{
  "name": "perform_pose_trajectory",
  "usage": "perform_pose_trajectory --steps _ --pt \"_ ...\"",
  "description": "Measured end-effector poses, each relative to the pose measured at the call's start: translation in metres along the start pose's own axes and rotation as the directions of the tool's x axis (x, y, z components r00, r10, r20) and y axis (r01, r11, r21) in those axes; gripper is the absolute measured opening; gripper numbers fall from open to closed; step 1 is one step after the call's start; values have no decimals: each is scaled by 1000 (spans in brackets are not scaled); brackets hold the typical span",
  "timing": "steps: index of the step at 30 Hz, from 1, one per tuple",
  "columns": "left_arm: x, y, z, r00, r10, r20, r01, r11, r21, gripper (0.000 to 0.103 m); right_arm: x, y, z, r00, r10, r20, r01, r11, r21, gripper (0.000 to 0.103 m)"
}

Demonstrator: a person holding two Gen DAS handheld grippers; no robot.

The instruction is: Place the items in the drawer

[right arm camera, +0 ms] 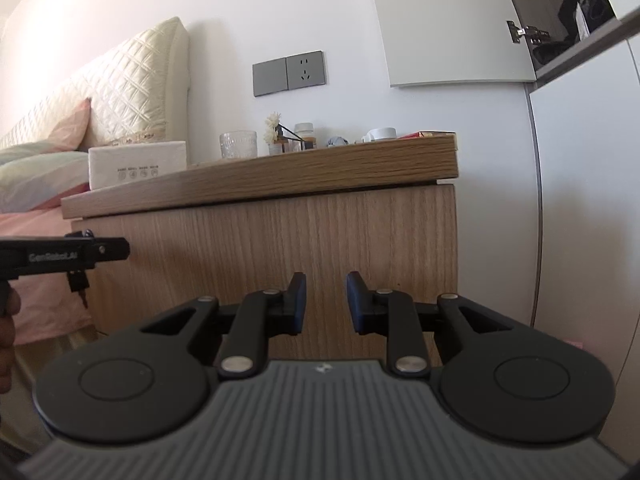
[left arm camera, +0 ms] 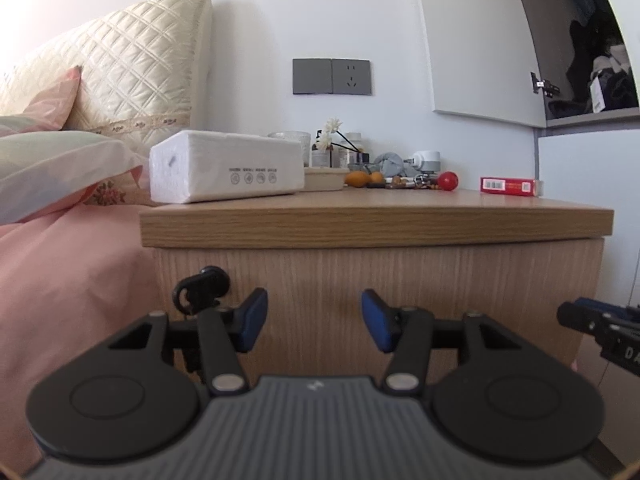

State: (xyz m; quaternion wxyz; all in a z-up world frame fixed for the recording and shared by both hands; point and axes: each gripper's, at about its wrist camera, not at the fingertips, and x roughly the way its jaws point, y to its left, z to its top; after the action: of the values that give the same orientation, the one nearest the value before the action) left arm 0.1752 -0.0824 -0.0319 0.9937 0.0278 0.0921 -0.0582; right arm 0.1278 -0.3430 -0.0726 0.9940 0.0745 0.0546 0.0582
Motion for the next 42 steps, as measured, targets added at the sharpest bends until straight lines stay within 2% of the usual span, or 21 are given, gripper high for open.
perform_pose_trajectory --steps 6,11,22,26,33,42 --pt "-22 10 2 1000 14 -7 -15 999 -38 56 -7 3 8 1000 8 -22 -8 1000 2 26" --pt "-41 13 2 1000 18 -1 -18 1000 -26 56 -18 12 11 999 32 -40 -32 1000 0 26" --pt "-82 15 -3 998 59 8 -59 997 -43 56 -37 36 21 994 22 -112 -34 994 -101 26" --pt "-99 10 -8 998 69 4 -69 997 -39 56 -55 39 38 991 53 -124 -60 997 -54 26" --pt "-130 9 -7 997 72 5 -72 996 -48 56 -101 55 70 994 68 -82 -74 995 -72 26" --pt "-172 9 12 997 70 36 -70 997 -19 58 -137 73 84 995 94 -36 -95 995 -42 26"
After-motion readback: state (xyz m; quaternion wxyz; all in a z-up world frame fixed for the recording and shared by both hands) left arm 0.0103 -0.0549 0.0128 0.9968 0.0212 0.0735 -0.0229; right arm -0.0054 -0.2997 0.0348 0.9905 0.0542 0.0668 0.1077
